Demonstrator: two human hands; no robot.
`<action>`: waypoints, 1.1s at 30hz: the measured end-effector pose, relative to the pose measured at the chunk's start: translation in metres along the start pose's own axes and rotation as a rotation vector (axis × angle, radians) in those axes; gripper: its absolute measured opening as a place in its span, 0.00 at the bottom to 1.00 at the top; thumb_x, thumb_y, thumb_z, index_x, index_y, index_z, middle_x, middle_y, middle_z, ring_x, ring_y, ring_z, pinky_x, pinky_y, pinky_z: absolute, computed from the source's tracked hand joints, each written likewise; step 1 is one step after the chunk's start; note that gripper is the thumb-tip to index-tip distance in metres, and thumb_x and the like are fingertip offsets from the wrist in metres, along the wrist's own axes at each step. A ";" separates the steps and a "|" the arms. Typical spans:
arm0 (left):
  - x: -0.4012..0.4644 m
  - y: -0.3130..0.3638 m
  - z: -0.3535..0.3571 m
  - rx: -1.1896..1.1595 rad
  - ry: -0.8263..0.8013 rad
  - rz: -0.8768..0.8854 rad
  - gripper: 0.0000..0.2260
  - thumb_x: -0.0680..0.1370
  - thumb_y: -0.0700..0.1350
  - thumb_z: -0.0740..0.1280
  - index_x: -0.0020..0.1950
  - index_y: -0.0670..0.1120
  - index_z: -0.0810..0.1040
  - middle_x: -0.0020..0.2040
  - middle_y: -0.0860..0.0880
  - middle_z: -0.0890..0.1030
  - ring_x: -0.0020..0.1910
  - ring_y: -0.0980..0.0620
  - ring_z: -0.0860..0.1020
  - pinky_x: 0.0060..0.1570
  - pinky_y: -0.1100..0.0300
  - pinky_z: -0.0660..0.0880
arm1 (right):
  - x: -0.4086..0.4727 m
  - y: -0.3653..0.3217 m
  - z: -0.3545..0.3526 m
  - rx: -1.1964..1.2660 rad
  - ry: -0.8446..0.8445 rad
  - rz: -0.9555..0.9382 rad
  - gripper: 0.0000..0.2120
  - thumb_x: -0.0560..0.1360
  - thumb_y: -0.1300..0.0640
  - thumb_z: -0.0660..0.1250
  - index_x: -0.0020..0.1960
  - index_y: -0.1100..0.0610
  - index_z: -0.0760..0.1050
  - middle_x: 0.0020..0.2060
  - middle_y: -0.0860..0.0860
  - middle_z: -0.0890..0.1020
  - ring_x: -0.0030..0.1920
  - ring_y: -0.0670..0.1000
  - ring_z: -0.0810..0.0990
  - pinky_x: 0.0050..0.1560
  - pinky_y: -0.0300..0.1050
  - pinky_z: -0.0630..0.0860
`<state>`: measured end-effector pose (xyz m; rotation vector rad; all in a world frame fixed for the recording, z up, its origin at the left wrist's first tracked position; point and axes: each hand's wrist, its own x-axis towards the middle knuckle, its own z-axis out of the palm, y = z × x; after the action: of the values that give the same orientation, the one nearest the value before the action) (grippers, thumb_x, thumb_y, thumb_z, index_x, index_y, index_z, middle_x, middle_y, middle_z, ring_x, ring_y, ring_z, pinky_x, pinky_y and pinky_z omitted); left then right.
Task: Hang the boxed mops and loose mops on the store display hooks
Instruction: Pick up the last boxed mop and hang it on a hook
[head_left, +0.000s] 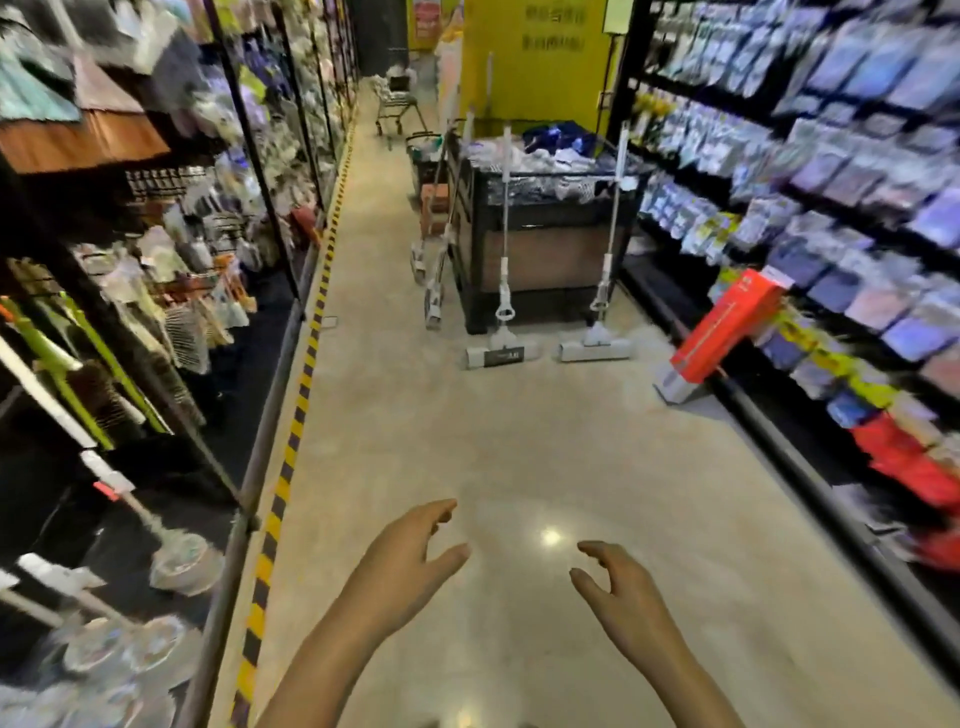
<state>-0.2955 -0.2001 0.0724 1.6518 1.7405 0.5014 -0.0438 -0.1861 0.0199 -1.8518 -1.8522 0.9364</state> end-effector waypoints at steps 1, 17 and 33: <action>0.012 0.001 0.005 -0.021 -0.028 -0.009 0.25 0.77 0.55 0.65 0.73 0.53 0.65 0.67 0.56 0.73 0.63 0.59 0.72 0.56 0.66 0.68 | 0.011 0.004 -0.005 0.013 0.003 0.013 0.17 0.78 0.51 0.64 0.66 0.52 0.71 0.64 0.46 0.75 0.66 0.46 0.72 0.62 0.39 0.67; 0.350 0.036 -0.031 -0.138 -0.169 -0.042 0.18 0.76 0.47 0.69 0.66 0.49 0.74 0.56 0.52 0.80 0.55 0.52 0.78 0.54 0.60 0.69 | 0.269 0.001 -0.097 0.383 0.252 0.195 0.13 0.78 0.55 0.65 0.62 0.51 0.74 0.56 0.42 0.78 0.58 0.43 0.75 0.52 0.32 0.67; 0.674 0.271 0.067 -0.091 -0.413 0.242 0.19 0.77 0.47 0.67 0.68 0.50 0.72 0.59 0.53 0.77 0.56 0.56 0.75 0.50 0.67 0.68 | 0.506 0.135 -0.255 0.470 0.465 0.401 0.10 0.76 0.60 0.67 0.57 0.53 0.77 0.54 0.48 0.81 0.56 0.49 0.78 0.52 0.38 0.70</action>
<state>-0.0321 0.4802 0.0711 1.7627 1.2120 0.3125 0.1872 0.3484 0.0114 -1.9456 -0.9165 0.8686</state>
